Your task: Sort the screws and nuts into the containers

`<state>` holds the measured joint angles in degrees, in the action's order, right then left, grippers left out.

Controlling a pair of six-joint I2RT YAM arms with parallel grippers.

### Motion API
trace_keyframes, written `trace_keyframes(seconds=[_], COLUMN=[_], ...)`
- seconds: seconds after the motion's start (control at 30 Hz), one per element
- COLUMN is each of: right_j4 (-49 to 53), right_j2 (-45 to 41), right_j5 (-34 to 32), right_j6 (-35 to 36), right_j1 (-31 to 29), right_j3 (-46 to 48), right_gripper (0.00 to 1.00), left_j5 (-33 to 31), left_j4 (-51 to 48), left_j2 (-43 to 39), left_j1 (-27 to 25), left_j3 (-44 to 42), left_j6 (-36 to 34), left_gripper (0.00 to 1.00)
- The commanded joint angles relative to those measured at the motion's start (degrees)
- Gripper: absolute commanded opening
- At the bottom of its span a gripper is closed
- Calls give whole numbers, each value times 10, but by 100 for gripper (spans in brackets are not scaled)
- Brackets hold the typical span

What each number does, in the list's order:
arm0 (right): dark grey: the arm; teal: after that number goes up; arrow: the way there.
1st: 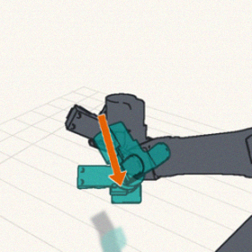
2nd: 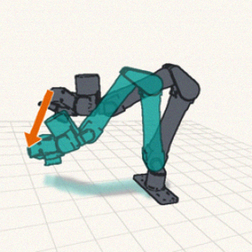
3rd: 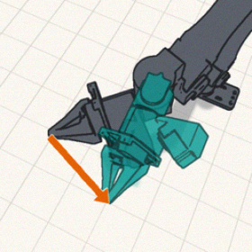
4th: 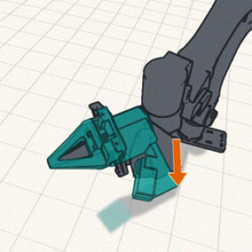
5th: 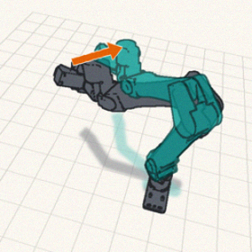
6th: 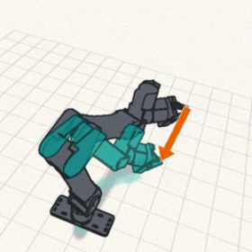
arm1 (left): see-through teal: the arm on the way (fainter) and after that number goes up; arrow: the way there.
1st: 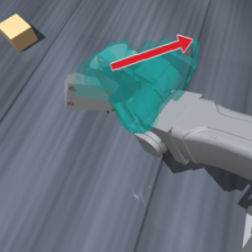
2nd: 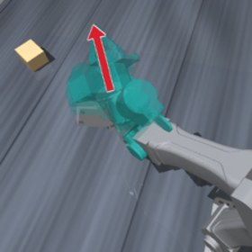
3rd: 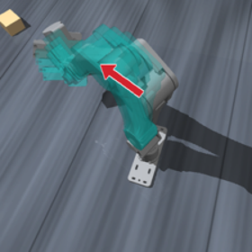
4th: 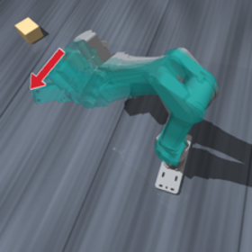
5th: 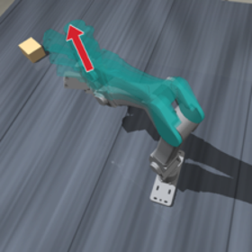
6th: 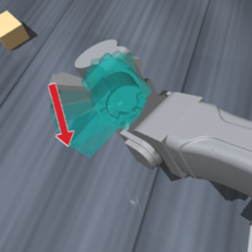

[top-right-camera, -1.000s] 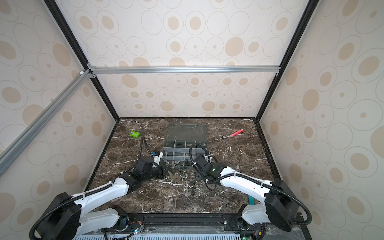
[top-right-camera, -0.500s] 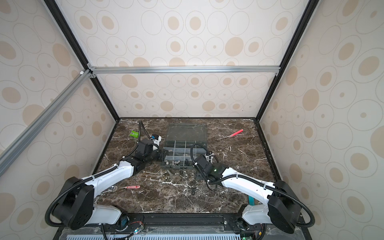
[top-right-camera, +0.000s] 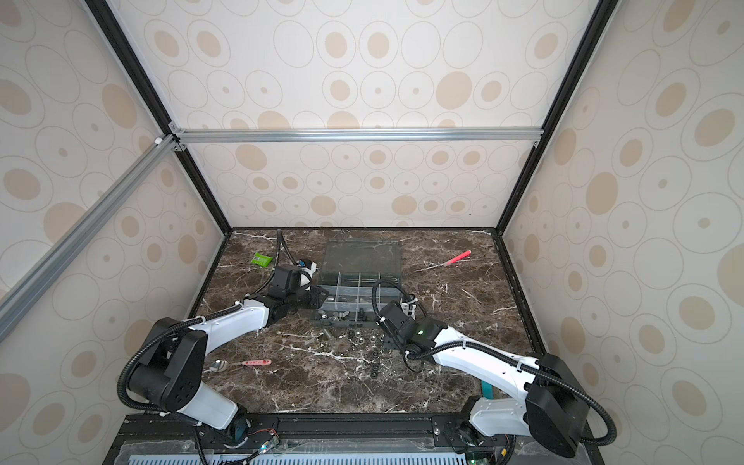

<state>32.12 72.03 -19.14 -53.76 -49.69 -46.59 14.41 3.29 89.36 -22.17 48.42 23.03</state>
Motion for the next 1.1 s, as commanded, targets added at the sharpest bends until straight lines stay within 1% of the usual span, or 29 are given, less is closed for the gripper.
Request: trace_keyframes(seconds=[0.0, 0.3, 0.5, 0.73, 1.07], right_j4=[16, 14, 2, 0, -20], right_j2=[-11, -18, -18, -7, 12], right_j5=[-13, -12, -5, 0, 17], right_j6=[-13, -14, -11, 2, 15], right_j1=[2, 2, 2, 2, 1], right_j3=[9, 16, 22, 13, 10], right_gripper=[53, 53, 53, 53, 53], left_j5=[5, 1, -10, -23, -41], left_j4=[9, 23, 25, 30, 19], left_j2=[-6, -53, -99, -153, -211], left_j1=[5, 6, 5, 6, 6], left_j3=[16, -28, -65, -107, -145], left_j6=[-5, 19, 39, 64, 85], left_gripper=[42, 42, 42, 43, 43])
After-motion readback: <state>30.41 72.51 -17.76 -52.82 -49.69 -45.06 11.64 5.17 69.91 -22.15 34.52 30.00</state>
